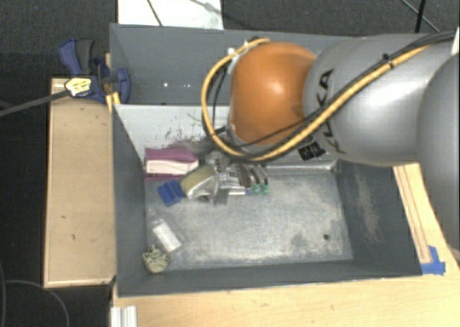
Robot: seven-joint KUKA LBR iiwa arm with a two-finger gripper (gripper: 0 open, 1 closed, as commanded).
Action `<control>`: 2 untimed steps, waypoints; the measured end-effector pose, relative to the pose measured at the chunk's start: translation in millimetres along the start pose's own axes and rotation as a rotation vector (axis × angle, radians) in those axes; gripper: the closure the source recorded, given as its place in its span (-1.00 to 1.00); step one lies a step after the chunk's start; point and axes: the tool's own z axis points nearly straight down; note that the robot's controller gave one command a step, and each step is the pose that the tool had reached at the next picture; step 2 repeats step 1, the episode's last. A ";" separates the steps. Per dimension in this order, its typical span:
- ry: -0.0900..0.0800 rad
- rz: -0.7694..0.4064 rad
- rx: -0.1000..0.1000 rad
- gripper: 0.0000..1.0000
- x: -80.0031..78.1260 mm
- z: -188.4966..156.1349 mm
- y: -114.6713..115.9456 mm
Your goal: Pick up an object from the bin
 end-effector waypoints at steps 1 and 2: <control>0.002 -0.290 -0.001 1.00 5.4 -66.6 18.7; 0.002 -0.290 -0.001 1.00 5.4 -66.6 18.7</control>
Offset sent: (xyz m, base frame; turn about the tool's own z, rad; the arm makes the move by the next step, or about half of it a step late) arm -0.0087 0.0170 0.0639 -0.2894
